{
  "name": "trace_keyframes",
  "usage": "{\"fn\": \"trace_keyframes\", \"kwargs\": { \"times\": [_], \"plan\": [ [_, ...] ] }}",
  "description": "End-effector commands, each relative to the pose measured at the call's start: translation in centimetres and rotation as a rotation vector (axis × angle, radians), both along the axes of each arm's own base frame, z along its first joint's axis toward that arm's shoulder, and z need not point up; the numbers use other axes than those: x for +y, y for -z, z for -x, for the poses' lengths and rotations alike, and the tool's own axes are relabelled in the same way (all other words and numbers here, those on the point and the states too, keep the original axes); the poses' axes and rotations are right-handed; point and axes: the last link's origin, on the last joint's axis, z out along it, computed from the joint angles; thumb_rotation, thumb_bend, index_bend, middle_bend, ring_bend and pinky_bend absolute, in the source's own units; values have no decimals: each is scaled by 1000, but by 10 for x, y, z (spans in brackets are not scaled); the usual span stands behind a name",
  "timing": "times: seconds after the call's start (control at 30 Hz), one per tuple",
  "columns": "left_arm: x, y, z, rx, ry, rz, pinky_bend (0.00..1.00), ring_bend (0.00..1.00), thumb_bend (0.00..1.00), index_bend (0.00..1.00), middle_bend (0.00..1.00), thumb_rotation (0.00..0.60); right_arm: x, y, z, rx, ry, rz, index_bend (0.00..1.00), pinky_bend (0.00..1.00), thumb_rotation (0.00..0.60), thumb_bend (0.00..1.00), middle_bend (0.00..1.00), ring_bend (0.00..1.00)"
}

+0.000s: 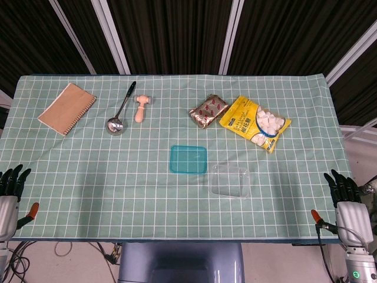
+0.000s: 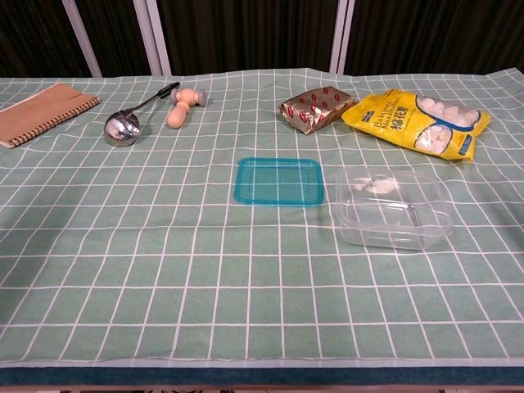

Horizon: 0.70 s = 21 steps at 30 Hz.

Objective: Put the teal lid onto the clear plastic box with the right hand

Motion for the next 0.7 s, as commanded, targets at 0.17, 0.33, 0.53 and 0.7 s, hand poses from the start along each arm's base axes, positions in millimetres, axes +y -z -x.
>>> {"fn": "trace_keyframes", "kwargs": {
  "times": [0.17,0.33,0.53,0.7],
  "plan": [
    [0,0,0,1,-1,1,0,0,321,78,0,600,0,0,0,-2,0,0,0,0,600,277,0,0],
    [0,-1,0,0,2,-3,0,0,321,77,0,600,1,-2,0,-10,0,0,0,0,600,278,0,0],
    [0,-1,0,0,3,-3,0,0,320,78,0,600,3,-5,-1,-36,8,-8,0,0,600,270,0,0],
    [0,-1,-1,-4,12,-6,0,0,321,78,0,600,4,-9,0,-11,16,-21,0,0,600,243,0,0]
  ]
}}
